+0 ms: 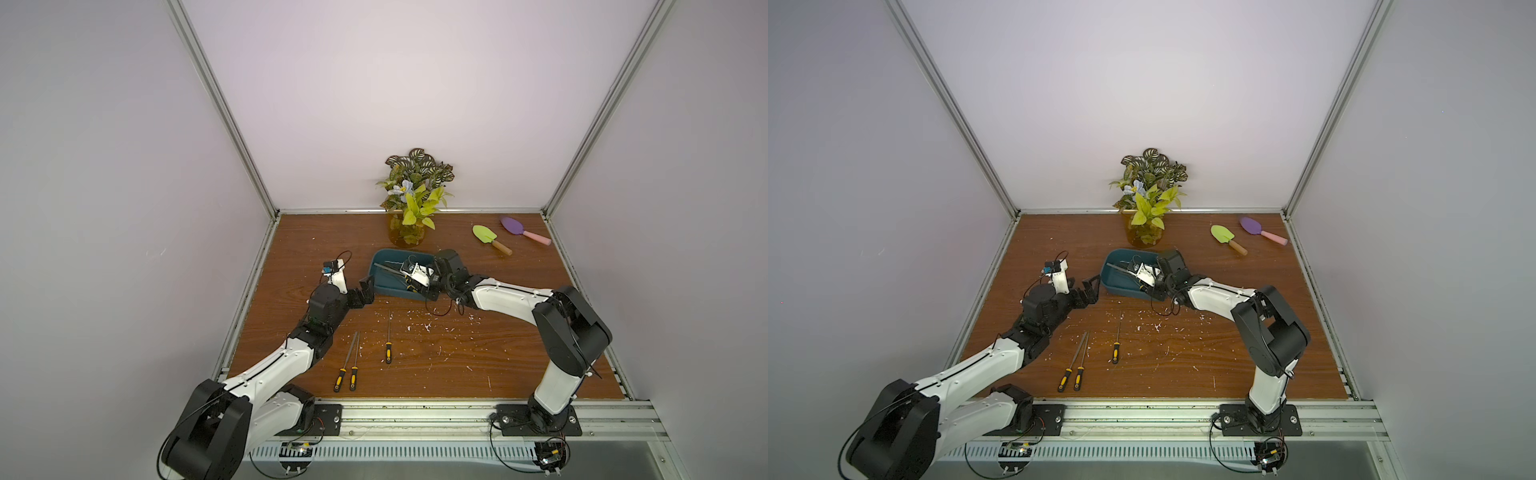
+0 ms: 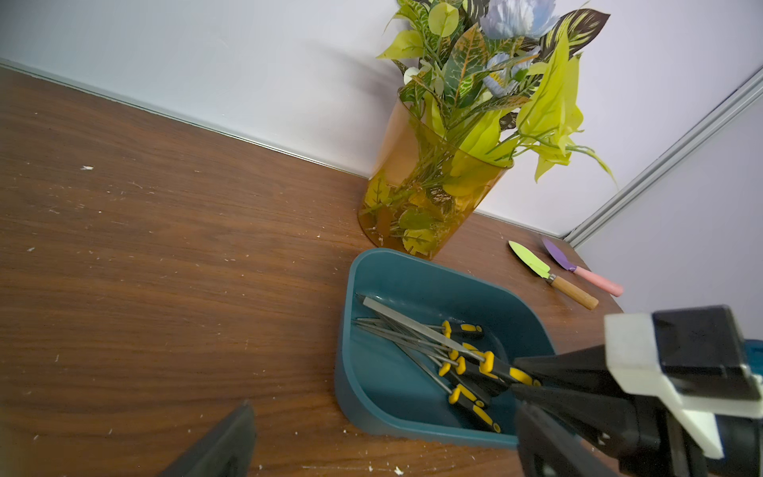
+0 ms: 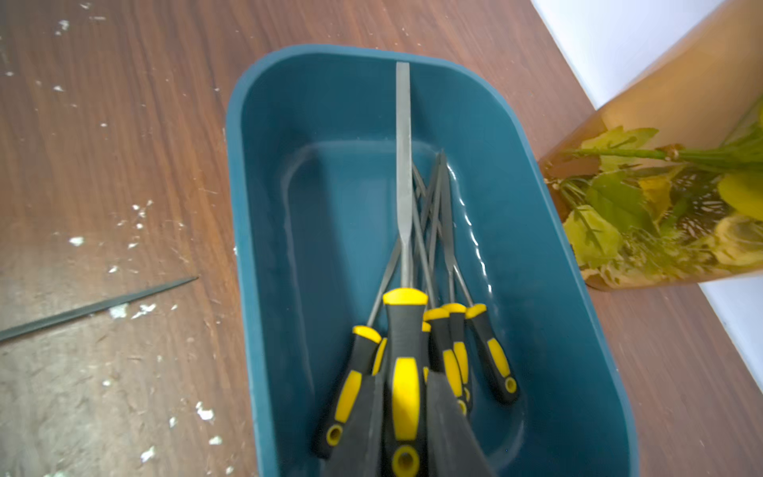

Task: Put the file tool into the storage box
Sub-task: Place the file tool in the storage box.

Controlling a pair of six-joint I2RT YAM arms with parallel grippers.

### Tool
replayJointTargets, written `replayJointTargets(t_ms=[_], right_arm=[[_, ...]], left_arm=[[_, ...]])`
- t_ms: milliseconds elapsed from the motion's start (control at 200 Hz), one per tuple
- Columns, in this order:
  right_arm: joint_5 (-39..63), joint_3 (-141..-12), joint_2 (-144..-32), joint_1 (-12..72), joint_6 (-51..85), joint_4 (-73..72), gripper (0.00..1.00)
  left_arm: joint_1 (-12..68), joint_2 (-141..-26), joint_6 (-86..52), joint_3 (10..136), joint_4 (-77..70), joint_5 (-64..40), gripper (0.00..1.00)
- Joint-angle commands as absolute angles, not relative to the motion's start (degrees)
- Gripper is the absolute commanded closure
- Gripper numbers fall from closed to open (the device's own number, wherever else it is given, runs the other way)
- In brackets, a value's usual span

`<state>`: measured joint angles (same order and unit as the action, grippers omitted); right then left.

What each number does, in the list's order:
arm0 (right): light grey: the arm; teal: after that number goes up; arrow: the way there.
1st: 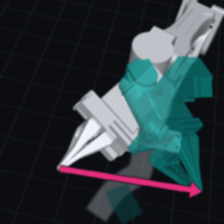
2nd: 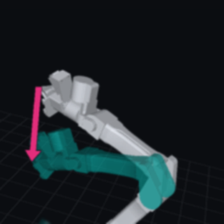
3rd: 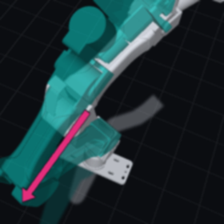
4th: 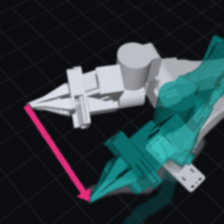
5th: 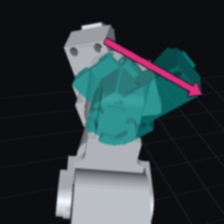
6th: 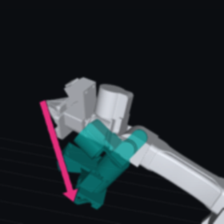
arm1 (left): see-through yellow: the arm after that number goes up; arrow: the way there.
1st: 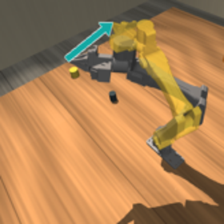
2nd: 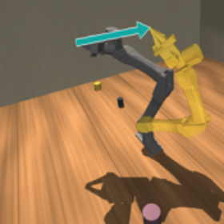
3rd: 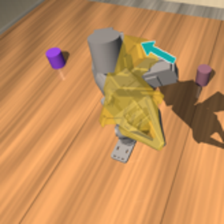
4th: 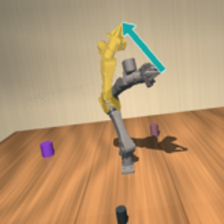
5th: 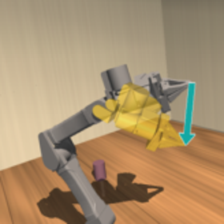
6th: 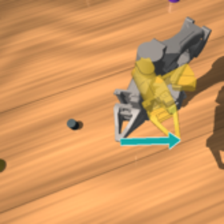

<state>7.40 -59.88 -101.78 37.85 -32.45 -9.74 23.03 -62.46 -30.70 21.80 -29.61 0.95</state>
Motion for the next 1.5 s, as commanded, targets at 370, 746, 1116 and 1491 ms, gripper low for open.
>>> replayJointTargets(t_ms=[370, 746, 1116, 1491], right_arm=[[6.2, -61.7, -101.6, 37.8, -30.4, -10.3, 0.34], [-3.2, -48.4, -84.5, 41.9, 1.8, -21.0, 0.36], [-21.2, -29.0, -71.8, 59.6, 26.3, -23.8, 0.35], [-27.8, -30.4, -80.6, 69.3, 35.1, -22.2, 0.33]], left_arm=[[22.8, -62.9, -30.9, 22.2, -30.5, 0.6, 0.00], [22.9, -65.1, -30.5, 24.0, -28.8, -0.7, 0.00], [24.7, -68.2, -31.5, 24.4, -30.7, -2.3, 0.00], [25.3, -66.8, -28.4, 23.8, -29.4, 5.1, 0.00]])
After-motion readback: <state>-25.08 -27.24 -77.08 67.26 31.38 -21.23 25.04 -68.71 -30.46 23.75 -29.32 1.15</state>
